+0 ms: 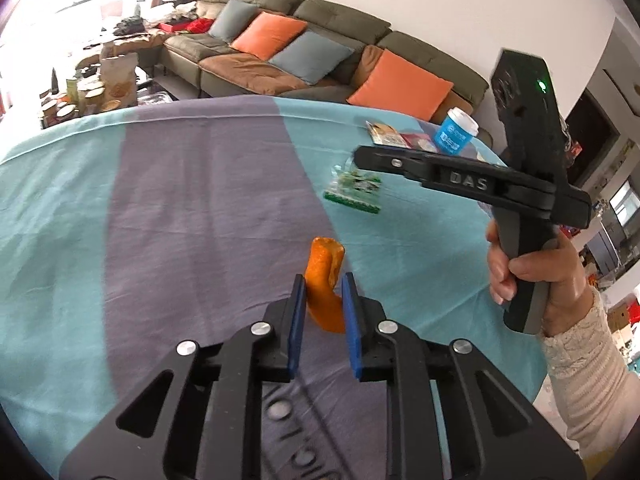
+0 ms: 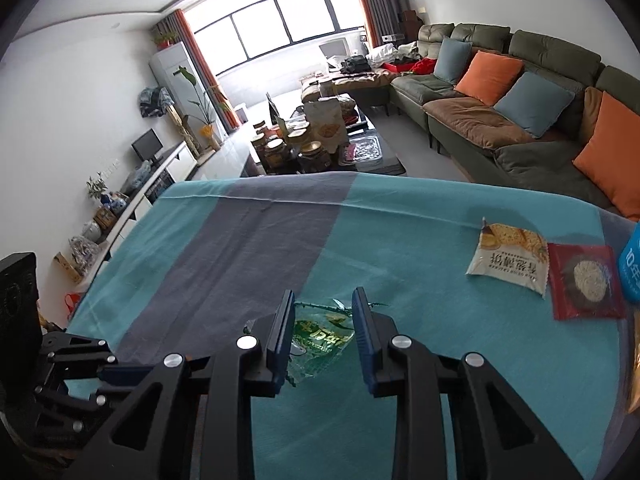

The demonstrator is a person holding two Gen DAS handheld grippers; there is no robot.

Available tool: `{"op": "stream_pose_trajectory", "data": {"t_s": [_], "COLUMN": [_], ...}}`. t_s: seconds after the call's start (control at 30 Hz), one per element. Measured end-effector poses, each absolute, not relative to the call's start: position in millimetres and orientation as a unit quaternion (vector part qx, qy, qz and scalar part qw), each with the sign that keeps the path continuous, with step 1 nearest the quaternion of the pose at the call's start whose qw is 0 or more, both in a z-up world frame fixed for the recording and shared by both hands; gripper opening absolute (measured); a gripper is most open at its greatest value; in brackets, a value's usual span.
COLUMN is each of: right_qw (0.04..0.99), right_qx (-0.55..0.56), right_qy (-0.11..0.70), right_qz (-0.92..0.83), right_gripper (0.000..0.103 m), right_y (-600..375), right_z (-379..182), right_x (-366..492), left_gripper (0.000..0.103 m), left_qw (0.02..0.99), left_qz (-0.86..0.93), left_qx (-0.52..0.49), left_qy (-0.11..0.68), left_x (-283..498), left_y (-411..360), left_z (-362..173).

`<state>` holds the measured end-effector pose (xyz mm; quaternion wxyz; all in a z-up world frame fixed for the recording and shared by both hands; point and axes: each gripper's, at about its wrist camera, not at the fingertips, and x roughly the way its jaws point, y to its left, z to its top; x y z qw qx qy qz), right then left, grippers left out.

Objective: Collect trash
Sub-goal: 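Grasp the orange peel with the left tool while the right tool grasps the clear plastic bag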

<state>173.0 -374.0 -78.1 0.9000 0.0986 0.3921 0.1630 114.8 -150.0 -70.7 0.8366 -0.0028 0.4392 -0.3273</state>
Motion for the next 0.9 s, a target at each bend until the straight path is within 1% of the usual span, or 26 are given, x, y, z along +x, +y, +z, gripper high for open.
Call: {"op": "stream_pose_trajectory", "data": {"t_s": [0.2, 0.53, 0.9], "right_qw": [0.901, 0.889, 0.86], "right_qx": [0.11, 0.108, 0.1], "right_qy": [0.372, 0.35, 0.356], "right_qz": [0.195, 0.277, 0.353], "right_gripper": [0.027, 0.027, 0.027], "right_y": [-352, -279, -198], "right_z": [-62, -40, -37], "right_x": [155, 128, 124], "left_gripper": [0.018, 0.018, 0.018], "left_qw": [0.854, 0.881, 0.905], "left_qz": [-0.307, -0.255, -0.19], "left_qx": [-0.014, -0.029, -0.054], "left_qy": [0.42, 0.398, 0.378], "left_x": [103, 76, 47], "left_y": [-106, -28, 50], "left_z": [-56, -43, -30]}}
